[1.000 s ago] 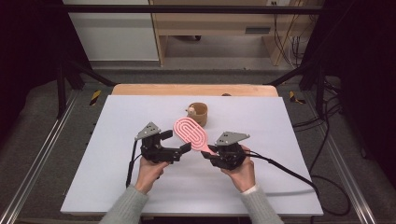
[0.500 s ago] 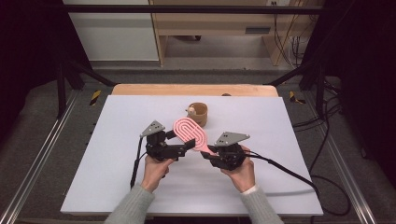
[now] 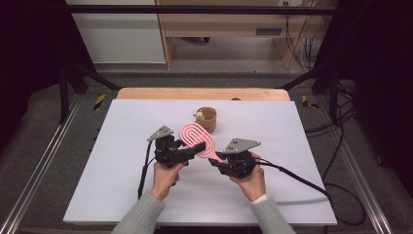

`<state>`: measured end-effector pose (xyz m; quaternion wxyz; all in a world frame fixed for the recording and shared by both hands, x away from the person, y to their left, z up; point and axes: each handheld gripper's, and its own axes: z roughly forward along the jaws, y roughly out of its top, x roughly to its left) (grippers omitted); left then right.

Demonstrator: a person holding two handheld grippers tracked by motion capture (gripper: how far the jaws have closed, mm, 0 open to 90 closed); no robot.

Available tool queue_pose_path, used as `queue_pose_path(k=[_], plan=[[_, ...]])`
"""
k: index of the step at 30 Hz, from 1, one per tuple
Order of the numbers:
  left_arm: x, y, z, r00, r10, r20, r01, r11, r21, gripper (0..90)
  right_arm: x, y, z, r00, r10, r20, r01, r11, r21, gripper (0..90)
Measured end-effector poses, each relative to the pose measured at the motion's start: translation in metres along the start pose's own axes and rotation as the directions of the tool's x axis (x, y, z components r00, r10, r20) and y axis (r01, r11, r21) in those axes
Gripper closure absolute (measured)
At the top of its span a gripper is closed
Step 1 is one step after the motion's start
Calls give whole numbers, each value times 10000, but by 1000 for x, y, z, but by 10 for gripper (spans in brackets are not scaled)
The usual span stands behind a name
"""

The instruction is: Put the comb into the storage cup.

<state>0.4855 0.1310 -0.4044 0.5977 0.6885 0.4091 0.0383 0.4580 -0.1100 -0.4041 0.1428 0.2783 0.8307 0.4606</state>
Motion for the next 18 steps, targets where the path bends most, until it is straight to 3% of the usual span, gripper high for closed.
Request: queue_pose_path(k=[18], plan=[[0, -1, -1, 9979, -584, 280, 588, 9982, -129, 440, 0, -1, 2, 10000, -63, 39, 63, 10000, 2, 696]])
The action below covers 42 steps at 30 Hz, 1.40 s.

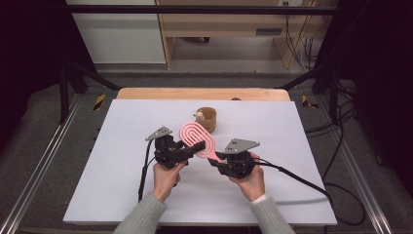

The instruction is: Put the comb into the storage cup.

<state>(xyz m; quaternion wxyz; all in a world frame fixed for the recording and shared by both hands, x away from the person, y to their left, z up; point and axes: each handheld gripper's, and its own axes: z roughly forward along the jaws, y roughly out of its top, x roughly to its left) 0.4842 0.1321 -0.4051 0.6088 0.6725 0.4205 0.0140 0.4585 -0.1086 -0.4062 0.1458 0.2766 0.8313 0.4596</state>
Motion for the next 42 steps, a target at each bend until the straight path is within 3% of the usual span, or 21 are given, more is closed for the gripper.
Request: queue_pose_path(k=[13, 25, 42], plan=[[-2, -1, -1, 9996, -188, 218, 192, 9996, -182, 535, 0, -1, 1, 10000, -32, -37, 32, 10000, 15, 701], [-10, -1, -4, 9972, -98, 741, 142, 9981, -598, 613, 1, -1, 2, 9998, 21, -221, -22, 10000, -46, 708], [-16, 0, -5, 9962, 445, 747, -385, 9961, -793, 631, 0, 0, 2, 9989, 103, -452, -108, 9999, -96, 697]])
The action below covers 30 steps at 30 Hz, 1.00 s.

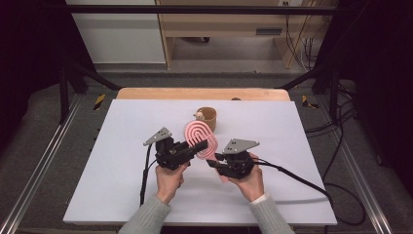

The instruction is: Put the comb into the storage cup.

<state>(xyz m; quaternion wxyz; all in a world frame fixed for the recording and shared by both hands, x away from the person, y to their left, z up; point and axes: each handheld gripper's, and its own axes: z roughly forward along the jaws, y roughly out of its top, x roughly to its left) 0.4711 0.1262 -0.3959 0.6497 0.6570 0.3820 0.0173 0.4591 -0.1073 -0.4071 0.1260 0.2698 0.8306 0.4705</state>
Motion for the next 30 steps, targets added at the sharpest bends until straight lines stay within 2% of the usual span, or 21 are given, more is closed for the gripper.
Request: queue_pose_path(k=[9, 15, 19, 20, 21, 22, 23, 24, 27, 30], plan=[[-2, 3, -2, 9998, 136, -140, -138, 9998, -135, 632, 0, 1, -1, 9999, 66, -77, -66, 9999, -78, 676], [1, 6, -5, 9993, 182, -336, -189, 9996, -203, 632, -1, 2, -3, 9999, 127, -89, -130, 9996, -249, 603], [3, 9, -8, 9987, 176, -482, -188, 9995, -252, 632, -2, 4, -7, 9999, 145, -47, -147, 9988, -469, 502], [4, 9, -8, 9983, 202, -544, -217, 9994, -267, 632, -3, 4, -9, 9996, 262, -77, -267, 9970, -725, 437], [4, 10, -9, 9981, 212, -582, -228, 9994, -265, 632, -3, 4, -9, 9996, 262, -77, -267, 9970, -725, 437], [6, 11, -10, 9972, 262, -698, -281, 9992, -269, 632, -6, 4, -11, 9983, 527, -255, -549, 9940, -948, 358], [6, 11, -10, 9972, 262, -698, -281, 9992, -269, 632, -6, 4, -11, 9983, 527, -255, -549, 9940, -948, 358], [6, 12, -11, 9966, 301, -762, -322, 9991, -265, 632, -8, 4, -13, 9977, 652, -190, -670, 9908, -1177, 272], [8, 15, -14, 9941, 447, -984, -476, 9985, -277, 632, -12, 3, -16, 9973, 727, -83, -732, 9889, -1296, 231], [10, 19, -17, 9915, 571, -1165, -610, 9977, -300, 631, -19, 0, -20, 9958, 913, 3, -903, 9853, -1448, 121]])
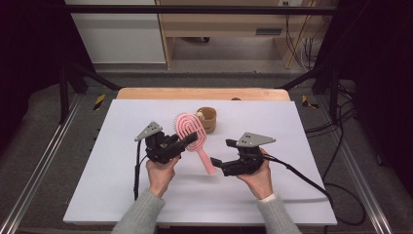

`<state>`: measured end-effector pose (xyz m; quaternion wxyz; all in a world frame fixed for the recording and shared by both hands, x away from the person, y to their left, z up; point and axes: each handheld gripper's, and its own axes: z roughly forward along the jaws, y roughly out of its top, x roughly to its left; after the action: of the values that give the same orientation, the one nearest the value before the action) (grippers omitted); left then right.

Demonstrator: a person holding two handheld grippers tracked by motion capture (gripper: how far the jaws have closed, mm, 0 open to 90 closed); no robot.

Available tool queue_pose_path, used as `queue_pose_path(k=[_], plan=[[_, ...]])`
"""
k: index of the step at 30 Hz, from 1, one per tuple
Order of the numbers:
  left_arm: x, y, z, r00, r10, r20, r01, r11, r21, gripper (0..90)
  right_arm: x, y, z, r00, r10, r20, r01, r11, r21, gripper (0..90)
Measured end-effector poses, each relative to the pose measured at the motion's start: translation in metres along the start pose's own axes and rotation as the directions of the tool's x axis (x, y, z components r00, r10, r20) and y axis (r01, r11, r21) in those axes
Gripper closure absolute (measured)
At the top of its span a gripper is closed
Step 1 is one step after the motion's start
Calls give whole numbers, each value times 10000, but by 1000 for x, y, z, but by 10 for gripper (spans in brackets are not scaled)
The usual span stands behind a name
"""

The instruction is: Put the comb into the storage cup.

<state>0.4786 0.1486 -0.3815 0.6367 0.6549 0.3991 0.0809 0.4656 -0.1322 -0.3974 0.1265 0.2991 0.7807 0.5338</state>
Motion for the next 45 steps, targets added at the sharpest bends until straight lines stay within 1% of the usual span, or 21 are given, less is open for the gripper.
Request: queue_pose_path(k=[1, 4, 6, 9, 10, 15, 16, 17, 18, 19, 22, 23, 26, 29, 30, 33, 34, 39, 41, 42, 45], plan=[[0, 0, 0, 10000, 0, 0, 0, 10000, 0, 631, 0, 0, 0, 10000, 0, 0, 0, 10000, 0, 121], [2, 3, -2, 9998, 105, -145, -106, 9999, -41, 631, -7, -3, -6, 9999, 162, 3, -162, 9999, -47, 79], [2, 4, -3, 9997, 137, -179, -138, 9999, -38, 631, -8, -4, -8, 9998, 191, 10, -191, 9998, -82, 78], [3, 6, -5, 9995, 230, -220, -230, 9997, -30, 631, -13, -6, -14, 9993, 371, -36, -372, 9991, -186, 62], [4, 8, -6, 9992, 315, -264, -316, 9995, -38, 631, -16, -8, -18, 9995, 322, 30, -321, 9994, -158, 53], [5, 12, -10, 9986, 401, -357, -405, 9991, -95, 631, -23, -15, -25, 9993, 379, 13, -379, 9992, -144, 50], [5, 13, -11, 9984, 427, -378, -431, 9990, -96, 630, -27, -18, -28, 9989, 467, 70, -466, 9988, -156, 40], [6, 14, -12, 9981, 454, -406, -459, 9989, -121, 630, -27, -18, -28, 9989, 467, 70, -466, 9988, -156, 40], [6, 15, -13, 9979, 473, -434, -479, 9988, -121, 630, -32, -22, -31, 9986, 514, 129, -512, 9985, -181, 34], [6, 16, -13, 9978, 473, -456, -480, 9987, -151, 630, -32, -22, -31, 9986, 514, 129, -512, 9985, -181, 34], [8, 19, -17, 9973, 529, -505, -538, 9984, -163, 630, -40, -28, -37, 9976, 611, 317, -604, 9979, -242, 17], [8, 19, -17, 9973, 529, -505, -538, 9984, -163, 630, -40, -28, -37, 9976, 611, 317, -604, 9979, -242, 17], [9, 21, -20, 9970, 550, -542, -560, 9983, -180, 630, -46, -34, -42, 9975, 535, 463, -523, 9983, -270, 5], [10, 24, -22, 9969, 534, -577, -549, 9982, -249, 630, -49, -36, -44, 9968, 582, 540, -567, 9980, -295, 4], [11, 26, -22, 9965, 578, -601, -592, 9980, -223, 634, -52, -39, -47, 9959, 649, 632, -629, 9974, -339, 4], [11, 27, -23, 9962, 623, -607, -636, 9978, -197, 635, -54, -41, -50, 9953, 697, 676, -671, 9969, -409, 4], [10, 28, -22, 9954, 674, -679, -682, 9976, -87, 635, -57, -44, -53, 9947, 754, 700, -719, 9961, -507, 3], [10, 30, -22, 9956, 662, -656, -676, 9975, -194, 635, -60, -47, -56, 9945, 795, 676, -761, 9957, -521, 3], [10, 32, -21, 9955, 714, -630, -727, 9972, -183, 635, -61, -48, -57, 9942, 811, 707, -776, 9957, -498, 3], [9, 33, -20, 9947, 807, -644, -819, 9965, -161, 635, -62, -49, -57, 9939, 792, 762, -759, 9961, -453, 2], [8, 34, -19, 9941, 854, -661, -866, 9961, -156, 635, -64, -51, -58, 9935, 810, 800, -779, 9961, -410, 3]])
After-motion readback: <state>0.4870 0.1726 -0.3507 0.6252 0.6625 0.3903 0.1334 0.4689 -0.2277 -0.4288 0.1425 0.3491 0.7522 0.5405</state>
